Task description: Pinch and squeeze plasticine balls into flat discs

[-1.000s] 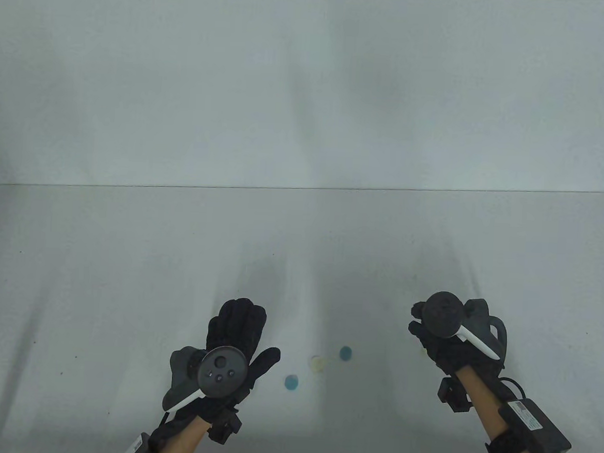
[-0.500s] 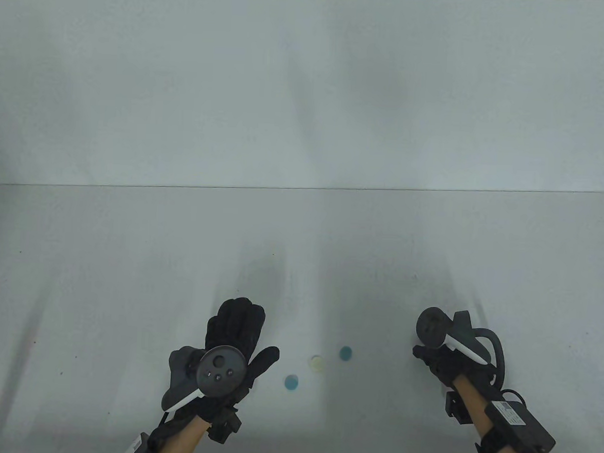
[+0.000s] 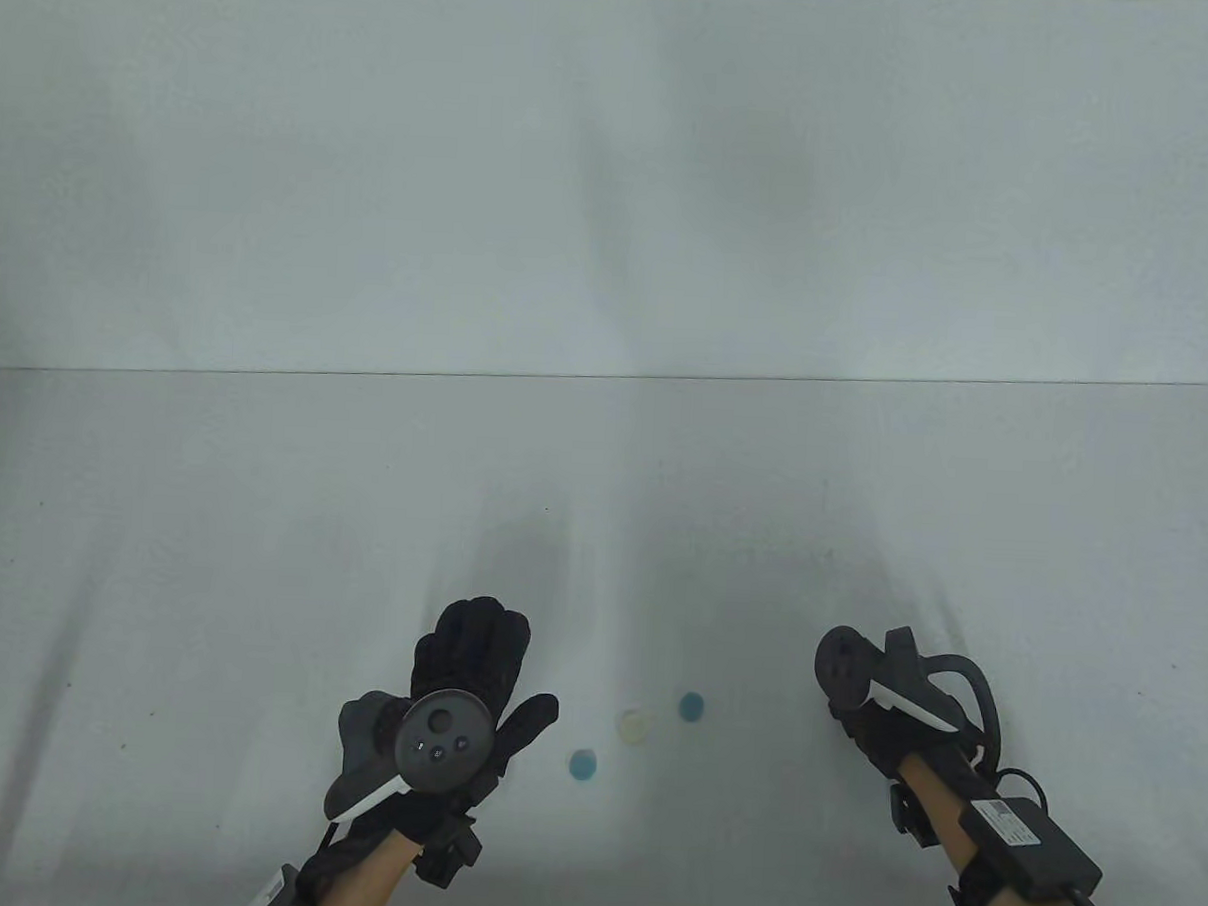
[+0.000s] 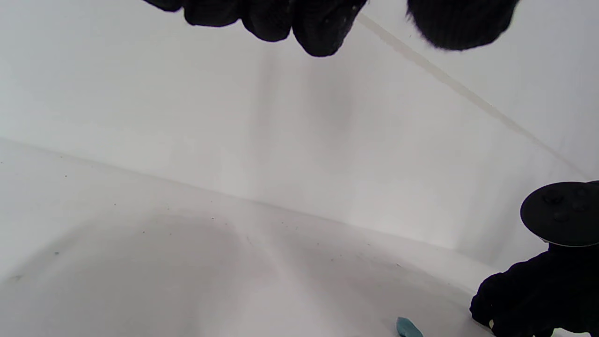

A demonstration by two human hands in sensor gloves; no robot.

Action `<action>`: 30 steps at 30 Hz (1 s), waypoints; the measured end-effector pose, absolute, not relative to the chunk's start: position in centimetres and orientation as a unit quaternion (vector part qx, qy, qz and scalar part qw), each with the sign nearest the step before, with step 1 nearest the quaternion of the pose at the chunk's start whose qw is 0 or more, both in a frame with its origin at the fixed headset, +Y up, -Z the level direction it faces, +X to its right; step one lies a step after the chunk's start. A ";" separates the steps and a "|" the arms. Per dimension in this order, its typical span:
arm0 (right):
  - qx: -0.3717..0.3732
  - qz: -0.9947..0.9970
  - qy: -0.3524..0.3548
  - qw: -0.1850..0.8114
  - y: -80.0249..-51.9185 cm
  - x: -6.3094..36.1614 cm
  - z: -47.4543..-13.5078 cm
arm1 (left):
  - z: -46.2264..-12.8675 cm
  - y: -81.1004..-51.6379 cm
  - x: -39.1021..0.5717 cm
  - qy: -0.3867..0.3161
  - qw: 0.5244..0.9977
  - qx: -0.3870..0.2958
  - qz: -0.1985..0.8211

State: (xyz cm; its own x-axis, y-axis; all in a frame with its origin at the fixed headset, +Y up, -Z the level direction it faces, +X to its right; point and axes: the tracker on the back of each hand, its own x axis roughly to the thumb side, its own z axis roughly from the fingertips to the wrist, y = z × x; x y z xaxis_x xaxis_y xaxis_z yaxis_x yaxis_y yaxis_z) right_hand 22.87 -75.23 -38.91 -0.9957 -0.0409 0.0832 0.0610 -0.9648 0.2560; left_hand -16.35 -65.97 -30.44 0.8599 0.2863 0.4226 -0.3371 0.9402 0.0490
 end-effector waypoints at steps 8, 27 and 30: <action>-0.017 -0.995 -0.088 -0.051 -71.3 24.3 -38.2 | -30.4 -65.9 -16.4 -0.209 0.962 0.062 0.165; -0.115 -0.790 -0.113 -0.591 -66.6 23.2 -32.5 | -30.4 -66.0 -16.3 -0.210 0.963 0.060 0.160; -0.111 -0.746 -0.139 -0.642 -67.8 22.1 -32.1 | -30.4 -66.0 -16.3 -0.209 0.963 0.061 0.160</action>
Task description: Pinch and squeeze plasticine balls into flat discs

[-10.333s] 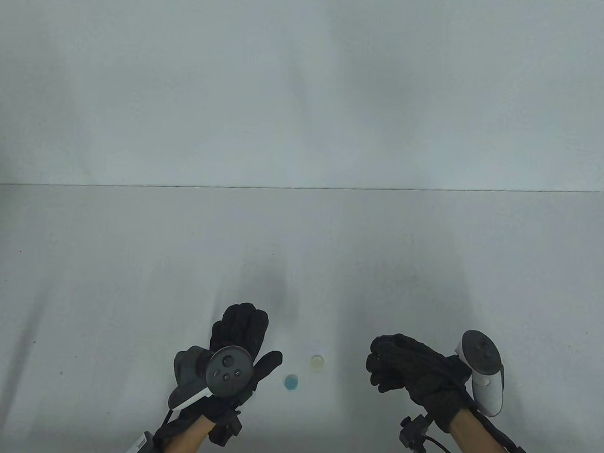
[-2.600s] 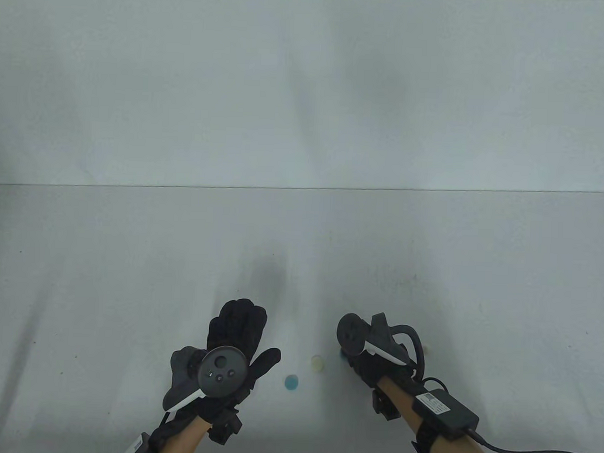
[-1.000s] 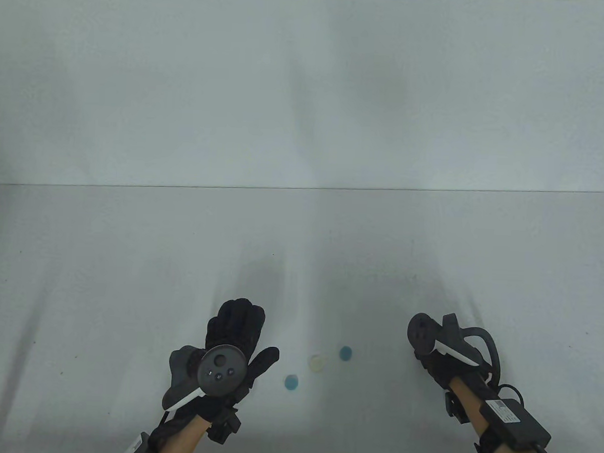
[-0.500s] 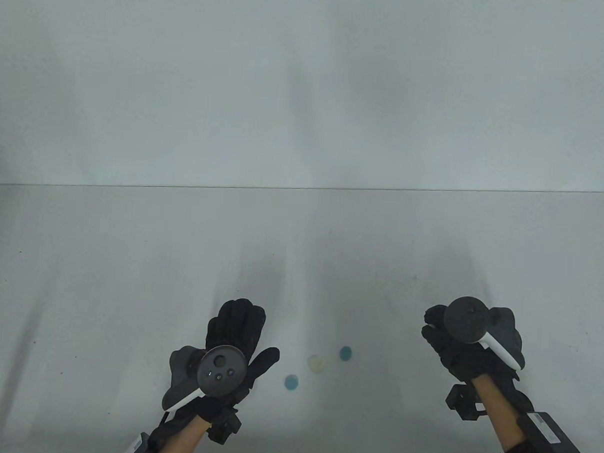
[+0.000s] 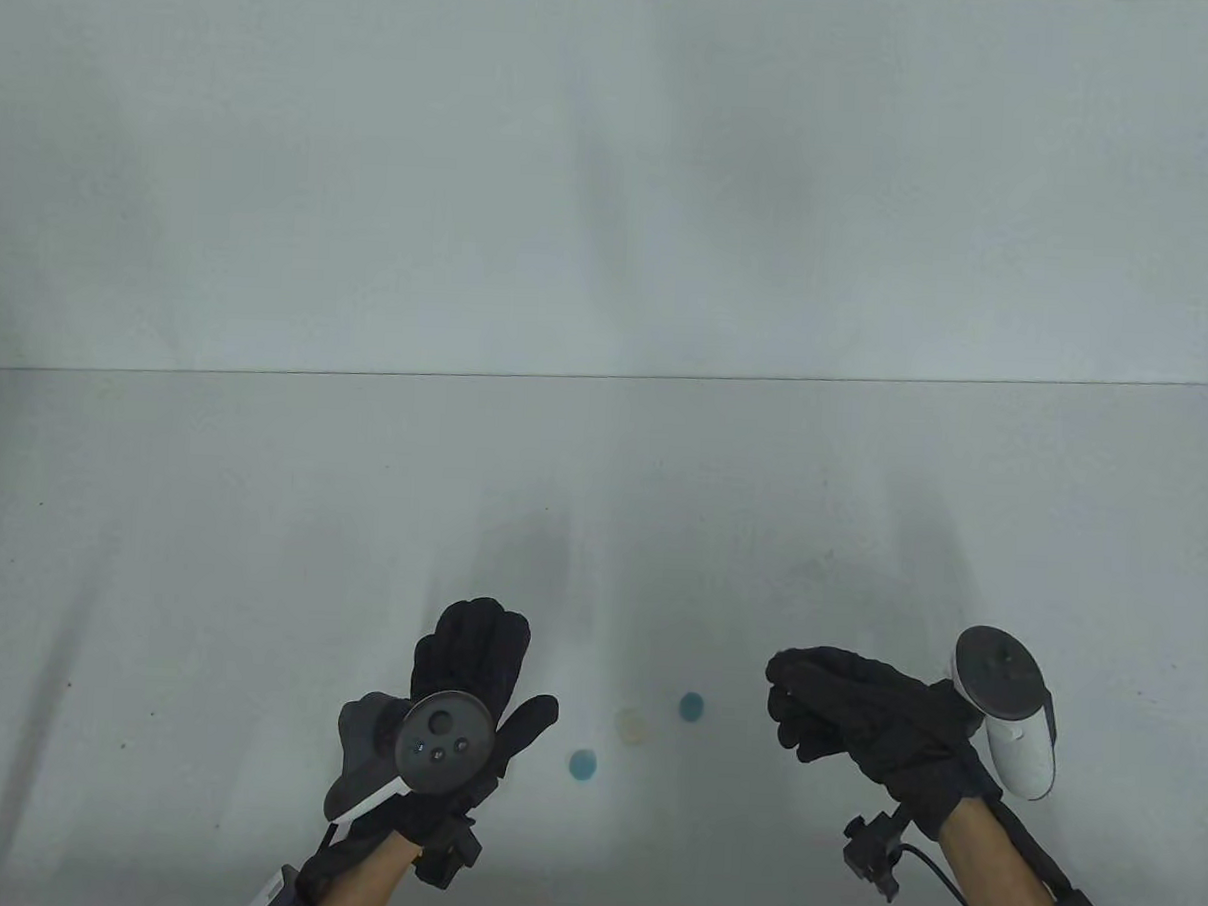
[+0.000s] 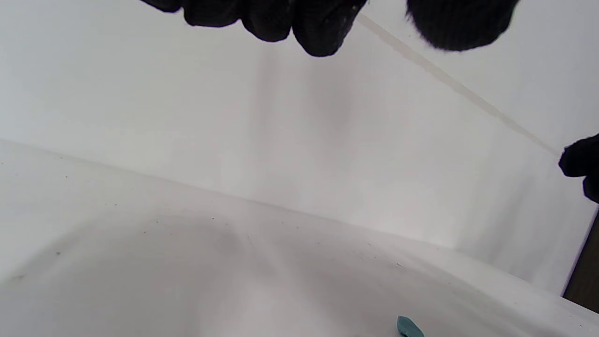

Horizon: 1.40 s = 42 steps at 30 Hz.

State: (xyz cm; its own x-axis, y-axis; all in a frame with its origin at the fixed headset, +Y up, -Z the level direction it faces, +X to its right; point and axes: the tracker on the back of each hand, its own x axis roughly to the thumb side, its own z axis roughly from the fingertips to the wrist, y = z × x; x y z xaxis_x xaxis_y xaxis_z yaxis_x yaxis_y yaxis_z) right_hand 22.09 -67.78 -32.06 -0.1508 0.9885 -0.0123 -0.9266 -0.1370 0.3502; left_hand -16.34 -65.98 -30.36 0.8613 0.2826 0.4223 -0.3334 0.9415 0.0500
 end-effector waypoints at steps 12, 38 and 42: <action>0.086 0.713 0.182 0.671 -70.8 20.4 -31.5 | -30.6 -66.2 -16.5 -0.202 0.965 0.056 0.156; 0.068 0.688 0.179 0.700 -71.6 20.4 -31.4 | -30.7 -66.5 -16.4 -0.201 0.967 0.048 0.149; 0.075 0.705 0.165 0.686 -71.2 20.4 -31.4 | -30.7 -66.5 -16.4 -0.203 0.966 0.048 0.150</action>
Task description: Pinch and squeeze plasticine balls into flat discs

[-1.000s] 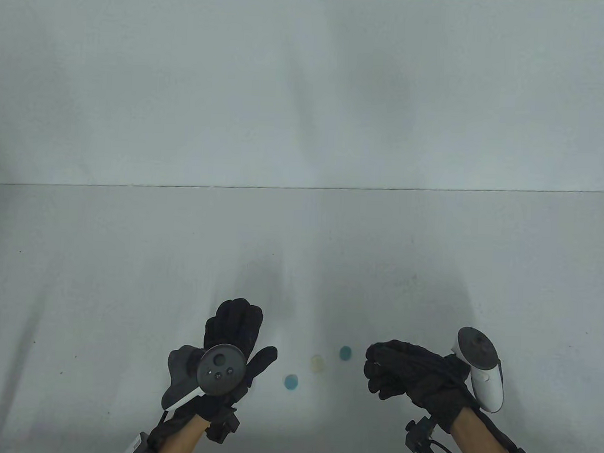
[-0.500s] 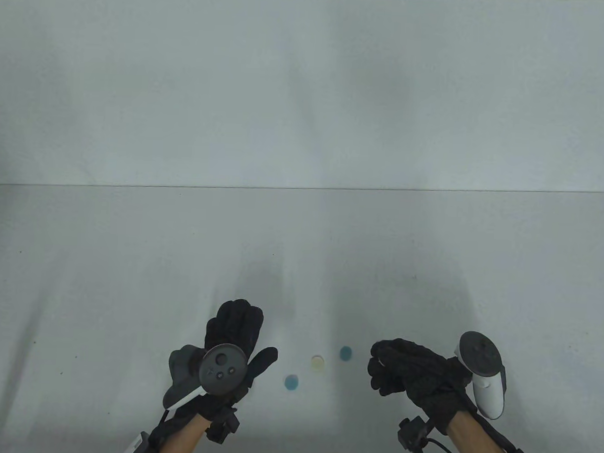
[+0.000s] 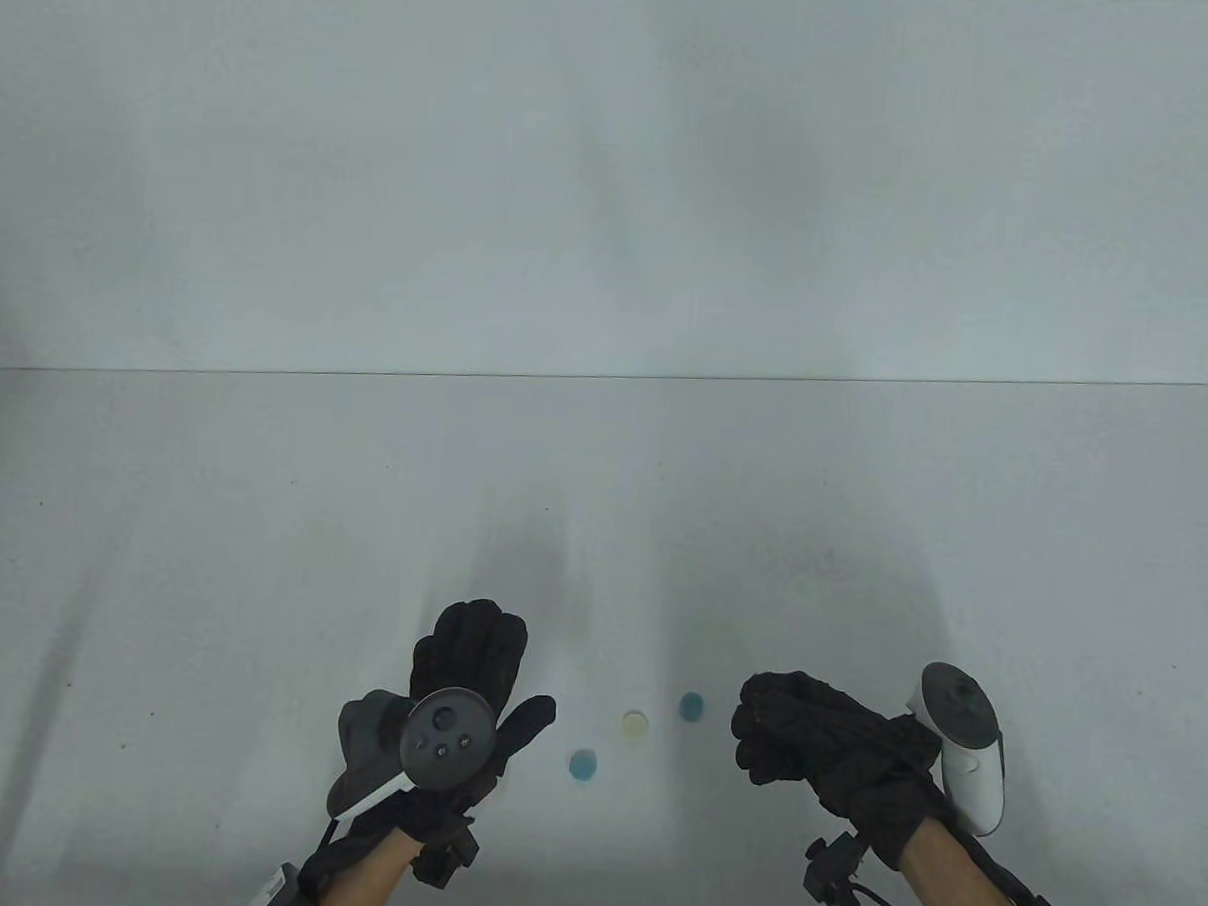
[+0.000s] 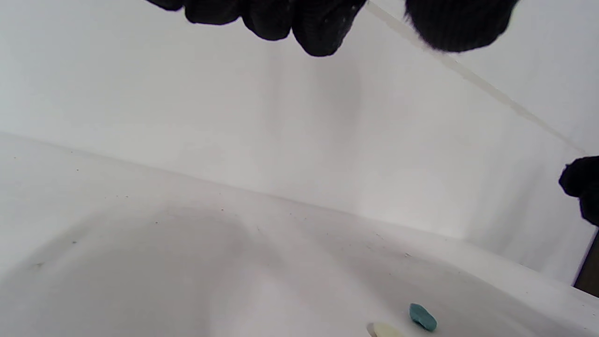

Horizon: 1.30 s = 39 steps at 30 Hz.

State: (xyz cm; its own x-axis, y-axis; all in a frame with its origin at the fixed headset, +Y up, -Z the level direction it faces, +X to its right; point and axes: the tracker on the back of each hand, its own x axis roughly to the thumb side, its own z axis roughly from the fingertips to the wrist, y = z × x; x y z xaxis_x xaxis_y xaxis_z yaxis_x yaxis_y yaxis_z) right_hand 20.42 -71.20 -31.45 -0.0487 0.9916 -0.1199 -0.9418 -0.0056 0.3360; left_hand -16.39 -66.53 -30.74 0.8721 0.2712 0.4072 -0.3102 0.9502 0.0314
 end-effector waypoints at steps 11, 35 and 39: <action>0.097 0.726 0.168 0.660 -70.9 20.1 -31.3 | -30.7 -66.5 -16.4 -0.205 0.966 0.052 0.151; 0.030 0.697 0.133 0.704 -71.1 21.5 -31.4 | -30.7 -66.6 -16.4 -0.204 0.966 0.053 0.149; 0.030 0.703 0.127 0.699 -70.8 21.4 -31.3 | -30.6 -66.6 -16.4 -0.204 0.966 0.054 0.148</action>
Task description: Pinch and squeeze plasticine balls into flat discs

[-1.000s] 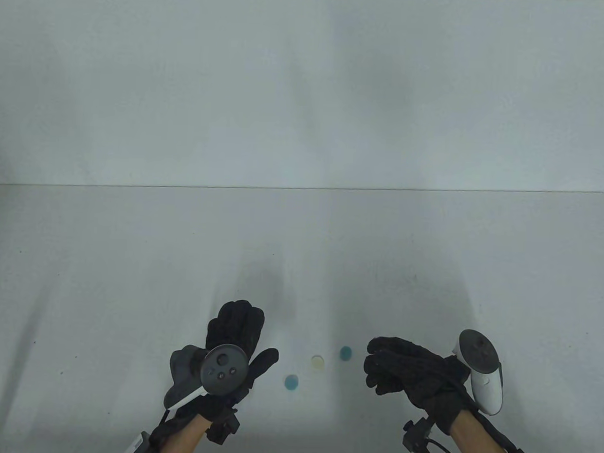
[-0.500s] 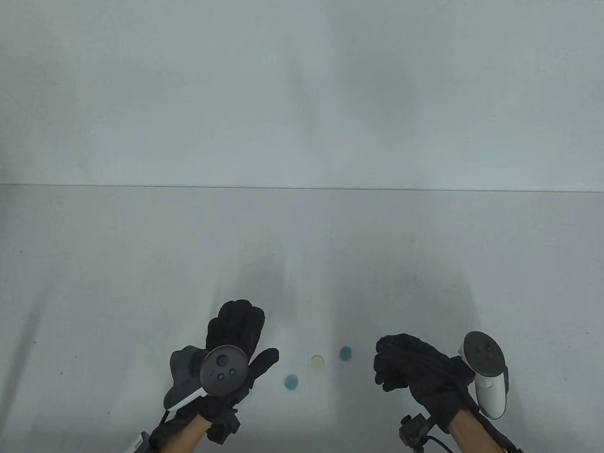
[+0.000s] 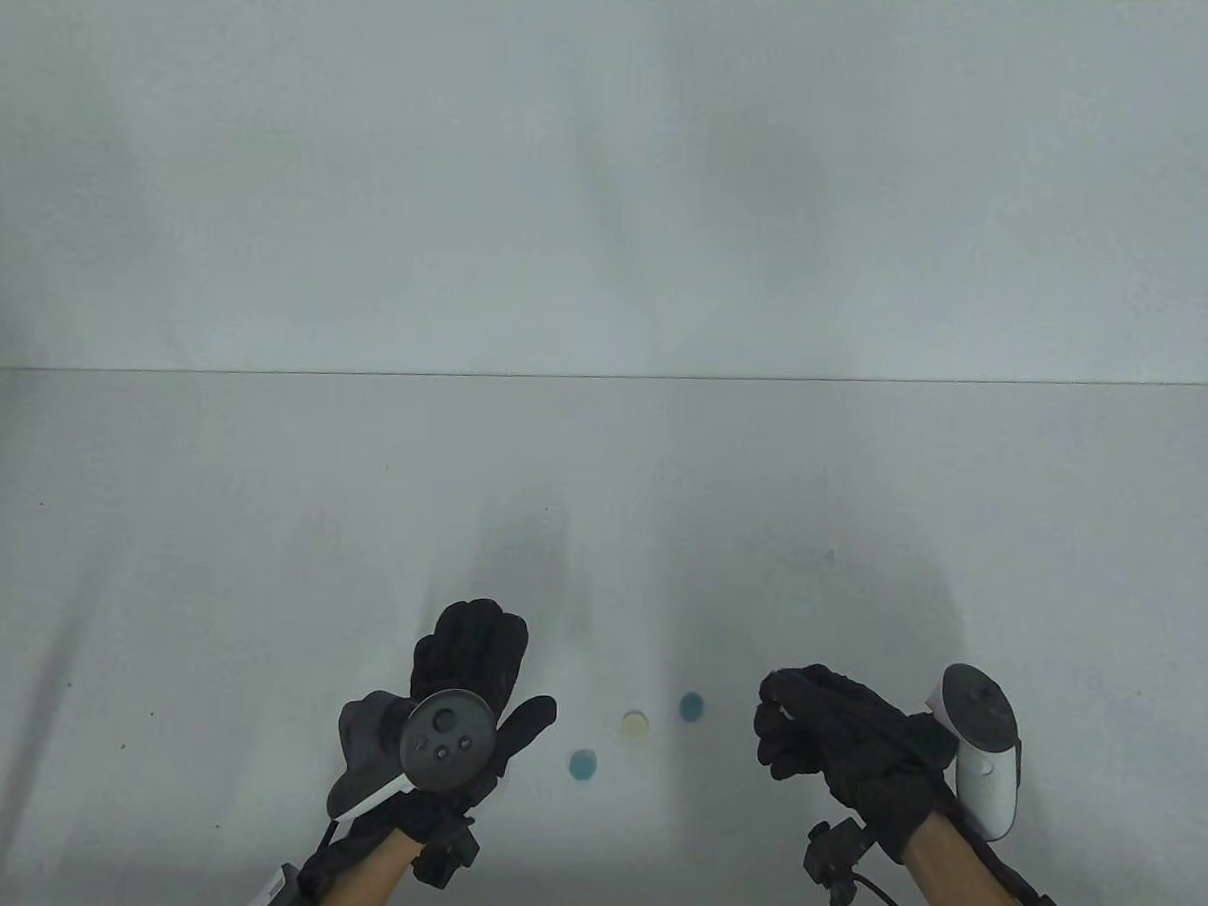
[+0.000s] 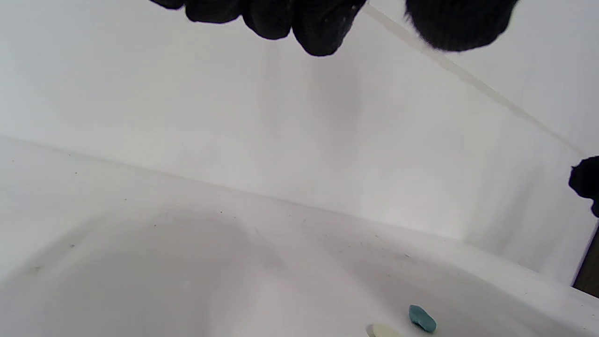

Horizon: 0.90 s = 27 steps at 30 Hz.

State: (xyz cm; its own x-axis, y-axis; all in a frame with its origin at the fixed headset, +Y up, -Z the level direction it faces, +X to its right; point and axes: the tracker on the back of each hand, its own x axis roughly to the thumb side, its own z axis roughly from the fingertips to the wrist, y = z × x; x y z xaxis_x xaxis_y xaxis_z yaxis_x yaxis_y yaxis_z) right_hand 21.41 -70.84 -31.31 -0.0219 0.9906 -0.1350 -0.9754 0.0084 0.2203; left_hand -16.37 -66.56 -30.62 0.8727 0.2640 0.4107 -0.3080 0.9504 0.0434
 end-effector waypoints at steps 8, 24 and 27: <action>0.018 0.730 0.095 0.677 -70.4 21.5 -31.1 | -30.6 -66.5 -16.4 -0.205 0.966 0.057 0.149; 0.064 0.682 0.143 0.715 -70.5 21.2 -31.4 | -30.7 -66.7 -16.3 -0.205 0.967 0.048 0.144; 0.068 0.694 0.129 0.705 -70.0 21.1 -31.3 | -30.7 -66.7 -16.3 -0.205 0.967 0.048 0.145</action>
